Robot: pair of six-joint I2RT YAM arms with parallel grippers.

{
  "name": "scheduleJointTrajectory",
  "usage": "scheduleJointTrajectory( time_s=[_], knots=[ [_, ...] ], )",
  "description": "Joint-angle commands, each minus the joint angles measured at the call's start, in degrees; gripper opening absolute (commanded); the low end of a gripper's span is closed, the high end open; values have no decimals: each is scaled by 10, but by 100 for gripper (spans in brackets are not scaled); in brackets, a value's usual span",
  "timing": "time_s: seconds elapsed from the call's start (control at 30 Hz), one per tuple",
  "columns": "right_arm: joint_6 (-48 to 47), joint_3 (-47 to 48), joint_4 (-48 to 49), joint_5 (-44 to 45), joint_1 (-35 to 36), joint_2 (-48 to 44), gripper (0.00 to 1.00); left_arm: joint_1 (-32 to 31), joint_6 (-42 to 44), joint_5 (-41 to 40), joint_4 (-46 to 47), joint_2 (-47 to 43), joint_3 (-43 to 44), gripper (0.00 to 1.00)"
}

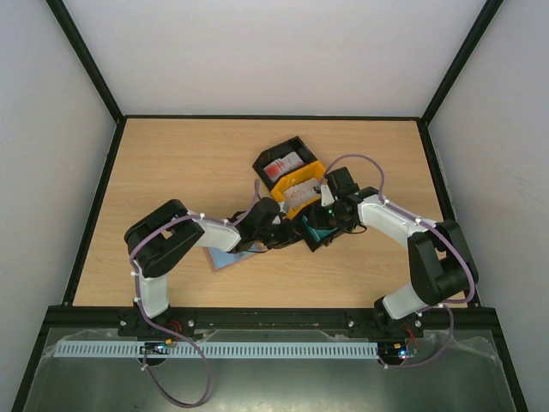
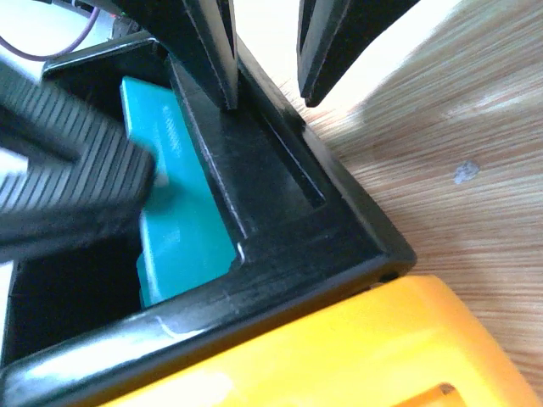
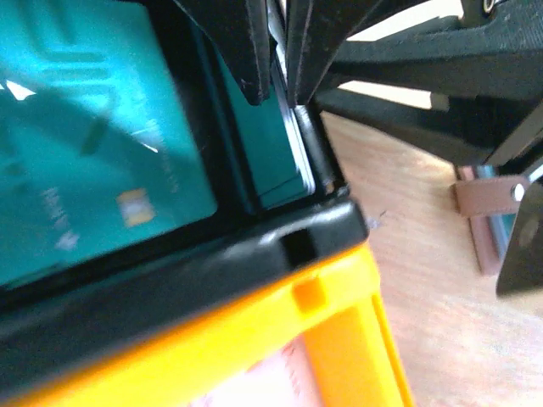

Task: Put the credit cards into the card holder
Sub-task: Pick up the credit card from the storage box.

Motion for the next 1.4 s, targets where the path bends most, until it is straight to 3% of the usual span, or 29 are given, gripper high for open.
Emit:
scheduleJointTrajectory(
  time_s=[0.0, 0.53, 0.77, 0.97, 1.13, 1.37],
  knots=[
    [4, -28, -44, -53, 16, 3, 7, -2, 11, -35, -20, 28, 11, 22],
    [12, 2, -60, 28, 24, 5, 32, -2, 11, -34, -23, 22, 7, 22],
    [2, 38, -105, 141, 85, 46, 33, -2, 20, -50, -38, 7, 6, 22],
    [1, 51, -111, 177, 98, 55, 37, -2, 32, -77, -59, -27, -7, 22],
    [10, 51, -104, 155, 106, 76, 39, -2, 42, -102, -77, -58, -16, 22],
    [34, 55, -94, 119, 113, 52, 32, -3, 38, -98, -76, -39, -6, 22]
  ],
)
